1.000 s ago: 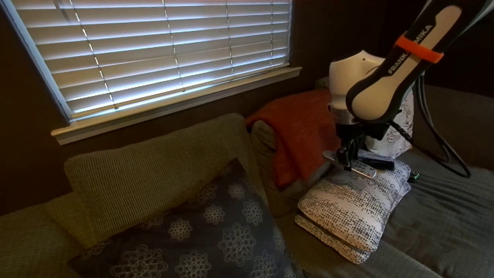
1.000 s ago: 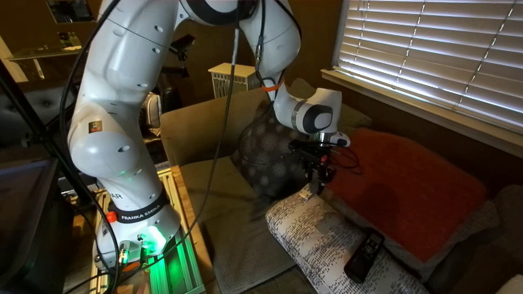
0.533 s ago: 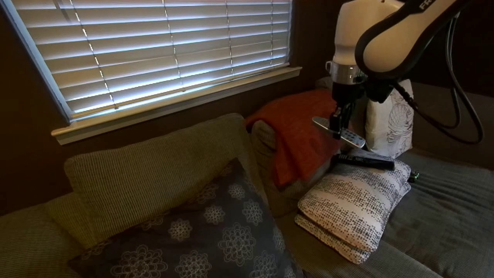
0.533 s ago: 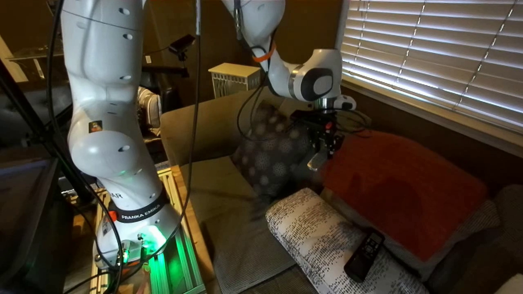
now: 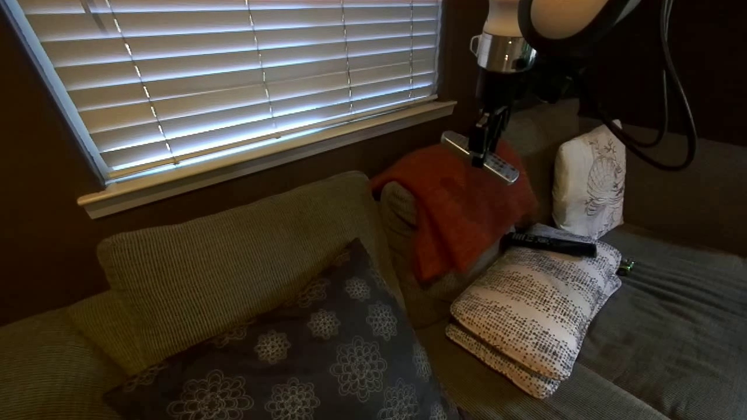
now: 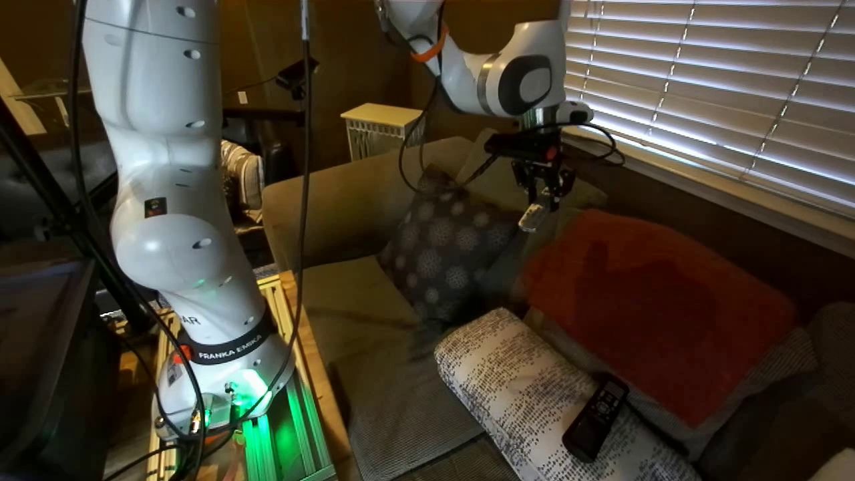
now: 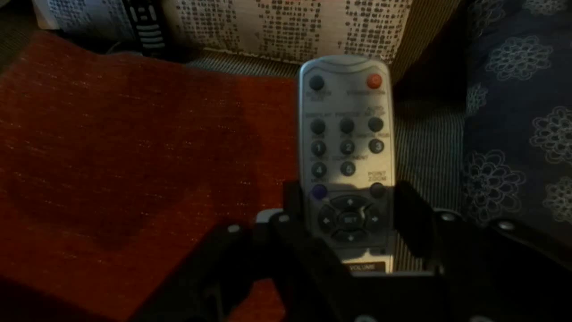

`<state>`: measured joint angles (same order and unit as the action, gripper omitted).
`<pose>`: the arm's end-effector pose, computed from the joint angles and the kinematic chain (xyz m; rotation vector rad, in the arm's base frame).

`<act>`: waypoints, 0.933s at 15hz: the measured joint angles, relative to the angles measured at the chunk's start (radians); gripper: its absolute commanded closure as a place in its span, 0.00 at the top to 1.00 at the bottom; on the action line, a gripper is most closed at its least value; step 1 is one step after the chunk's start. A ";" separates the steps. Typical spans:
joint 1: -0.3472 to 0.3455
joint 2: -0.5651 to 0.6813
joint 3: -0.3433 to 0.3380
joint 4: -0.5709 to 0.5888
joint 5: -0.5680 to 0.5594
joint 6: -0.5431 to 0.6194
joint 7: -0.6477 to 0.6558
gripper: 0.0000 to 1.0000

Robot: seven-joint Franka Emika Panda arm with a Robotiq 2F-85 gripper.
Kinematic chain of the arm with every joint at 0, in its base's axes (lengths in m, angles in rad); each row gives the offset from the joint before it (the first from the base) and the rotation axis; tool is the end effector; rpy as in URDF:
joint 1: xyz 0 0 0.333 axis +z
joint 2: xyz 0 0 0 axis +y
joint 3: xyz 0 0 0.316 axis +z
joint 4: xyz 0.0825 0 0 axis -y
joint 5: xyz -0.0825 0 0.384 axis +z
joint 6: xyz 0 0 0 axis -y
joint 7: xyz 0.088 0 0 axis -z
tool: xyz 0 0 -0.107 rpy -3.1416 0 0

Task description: Put the grey remote on the brown fleece

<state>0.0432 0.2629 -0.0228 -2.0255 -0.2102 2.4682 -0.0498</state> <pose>0.6109 0.0134 0.3368 2.9576 0.3331 0.2637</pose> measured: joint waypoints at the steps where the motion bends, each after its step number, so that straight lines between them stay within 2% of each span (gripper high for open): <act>1: -0.001 0.001 0.003 0.026 0.010 -0.018 -0.005 0.53; 6: -0.005 0.018 0.005 0.098 0.034 -0.061 -0.015 0.53; 7: -0.005 0.021 0.005 0.098 0.034 -0.061 -0.015 0.28; 14: -0.014 0.037 0.001 0.140 0.035 -0.072 -0.002 0.28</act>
<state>0.0296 0.2998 -0.0217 -1.8851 -0.1757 2.3959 -0.0522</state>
